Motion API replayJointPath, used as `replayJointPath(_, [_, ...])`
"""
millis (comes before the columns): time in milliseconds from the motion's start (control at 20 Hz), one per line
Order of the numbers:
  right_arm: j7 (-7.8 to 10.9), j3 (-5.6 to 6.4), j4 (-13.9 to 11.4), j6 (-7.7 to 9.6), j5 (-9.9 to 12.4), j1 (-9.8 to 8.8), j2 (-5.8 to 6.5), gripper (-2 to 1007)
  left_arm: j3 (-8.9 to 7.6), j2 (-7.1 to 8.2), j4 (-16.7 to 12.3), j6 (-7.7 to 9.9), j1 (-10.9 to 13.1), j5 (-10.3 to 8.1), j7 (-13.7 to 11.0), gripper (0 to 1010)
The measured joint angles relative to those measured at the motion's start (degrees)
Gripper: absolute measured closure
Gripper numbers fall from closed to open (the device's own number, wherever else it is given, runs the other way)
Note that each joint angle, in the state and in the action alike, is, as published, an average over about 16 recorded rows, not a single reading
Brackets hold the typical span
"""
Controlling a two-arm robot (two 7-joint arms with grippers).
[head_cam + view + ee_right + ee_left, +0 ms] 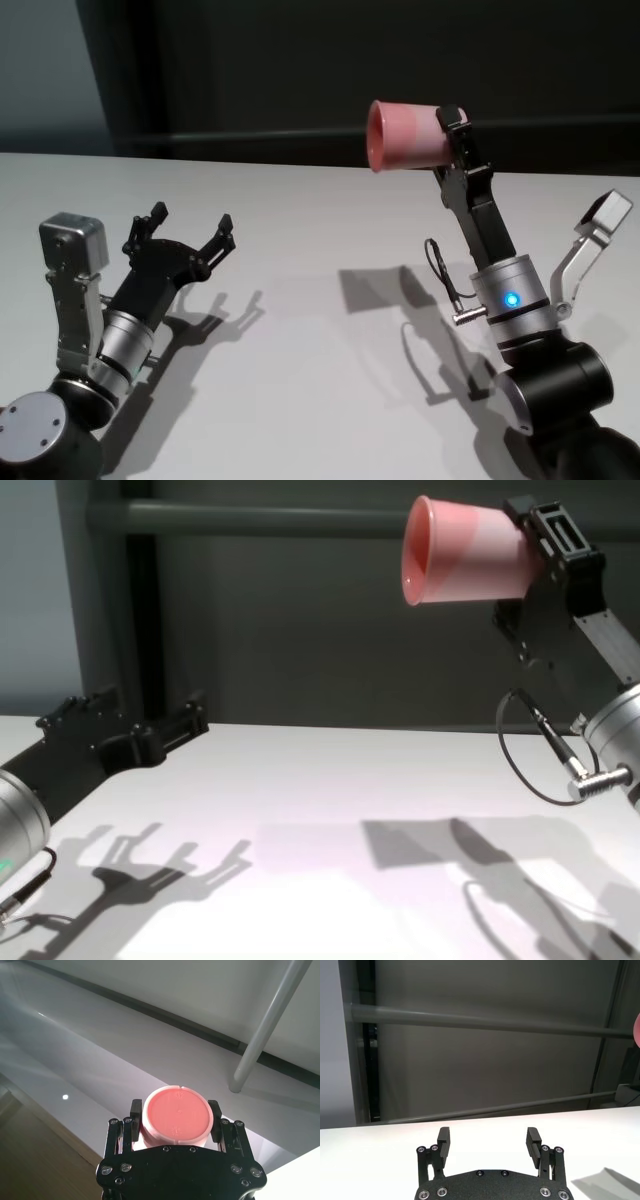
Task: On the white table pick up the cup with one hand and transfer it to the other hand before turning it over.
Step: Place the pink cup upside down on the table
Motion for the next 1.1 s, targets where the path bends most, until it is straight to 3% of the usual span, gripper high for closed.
replayJointPath(750, [0.07, -0.05, 0.0, -0.02, 0.0, 0.00, 0.05, 244, -0.21, -0.34, 0.4, -0.98, 0.2, 0.35, -0.4, 9])
replayJointPath(1100, [0.23, -0.84, 0.0, -0.80, -0.4, 0.15, 0.72, 244, -0.15, -0.30, 0.4, -0.89, 0.1, 0.35, -0.3, 9])
